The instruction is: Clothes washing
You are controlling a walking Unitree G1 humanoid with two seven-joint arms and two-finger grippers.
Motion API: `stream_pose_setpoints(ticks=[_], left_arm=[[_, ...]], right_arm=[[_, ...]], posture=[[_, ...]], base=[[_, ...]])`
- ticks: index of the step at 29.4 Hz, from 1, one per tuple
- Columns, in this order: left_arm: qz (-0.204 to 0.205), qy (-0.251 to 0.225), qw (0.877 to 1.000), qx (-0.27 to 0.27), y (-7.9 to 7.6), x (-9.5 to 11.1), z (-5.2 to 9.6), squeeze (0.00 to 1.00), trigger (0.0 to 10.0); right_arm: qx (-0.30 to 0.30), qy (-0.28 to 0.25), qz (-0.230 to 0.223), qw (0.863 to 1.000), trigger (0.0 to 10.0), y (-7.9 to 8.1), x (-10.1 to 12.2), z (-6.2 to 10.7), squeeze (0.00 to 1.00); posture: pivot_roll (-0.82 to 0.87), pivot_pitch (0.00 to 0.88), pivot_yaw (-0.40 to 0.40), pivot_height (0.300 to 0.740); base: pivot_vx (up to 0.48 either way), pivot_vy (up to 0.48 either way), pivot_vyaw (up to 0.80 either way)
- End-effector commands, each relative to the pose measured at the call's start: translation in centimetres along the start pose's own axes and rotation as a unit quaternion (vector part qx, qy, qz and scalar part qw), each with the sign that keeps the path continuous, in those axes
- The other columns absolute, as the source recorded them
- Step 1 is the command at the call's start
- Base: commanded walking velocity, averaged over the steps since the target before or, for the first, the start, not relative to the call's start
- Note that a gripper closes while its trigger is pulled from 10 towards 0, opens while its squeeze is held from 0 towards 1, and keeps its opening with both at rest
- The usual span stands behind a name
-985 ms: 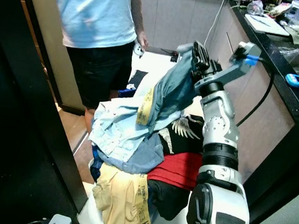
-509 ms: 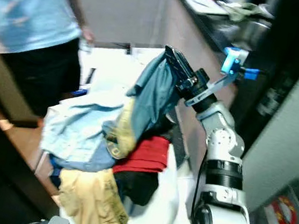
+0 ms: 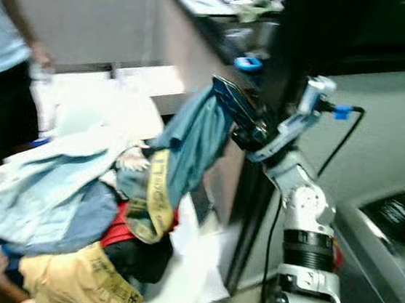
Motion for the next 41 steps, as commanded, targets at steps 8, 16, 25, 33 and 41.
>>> stream_pose_setpoints(ticks=[8, 16, 25, 33, 41], left_arm=[[-0.007, 0.054, 0.998, -0.009, -0.6, -2.9, 0.5, 0.00, 10.0], [-0.009, 0.051, 0.999, -0.011, -0.6, -2.8, 0.5, 0.00, 10.0], [-0.012, 0.048, 0.999, -0.013, -0.8, -2.7, 0.5, 0.00, 10.0], [-0.014, 0.040, 0.999, -0.016, -0.9, -2.3, 0.4, 0.00, 10.0], [-0.025, 0.029, 0.999, -0.017, -0.9, -1.6, 0.2, 0.00, 10.0]], right_arm=[[0.070, 0.006, -0.037, 0.997, 0.0, 2.4, -0.4, 0.3, 0.00], [0.028, -0.011, -0.012, 0.999, 0.0, 1.1, 0.5, 0.3, 0.00], [-0.033, -0.029, 0.014, 0.999, 0.0, -0.9, 1.6, -0.1, 0.00], [-0.086, -0.049, 0.043, 0.994, 0.0, -2.6, 3.0, -0.6, 0.00], [-0.114, 0.001, 0.079, 0.990, 0.0, -3.7, 1.3, -0.9, 0.00]], posture=[[-0.01, 0.000, -0.032, 0.740], [-0.01, 0.000, -0.029, 0.740], [-0.01, 0.000, -0.031, 0.740], [-0.02, 0.000, -0.036, 0.740], [-0.02, 0.000, -0.040, 0.740]], base=[[0.000, 0.000, -0.80], [0.000, 0.000, -0.80], [0.000, 0.000, -0.80], [0.000, 0.000, -0.80], [0.000, 0.000, -0.80]])
Point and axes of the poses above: a point about 5 cm out from each wrist's last joint towards the gripper, its own z axis pointing back from the gripper into the wrist, its own x axis along the axis of the wrist's last joint, y = z × x, the point moved 6 cm from there along -z, pointing out of the wrist towards the gripper, and after that the axes turned 2 degrees about -z, right-handed, at the moved point
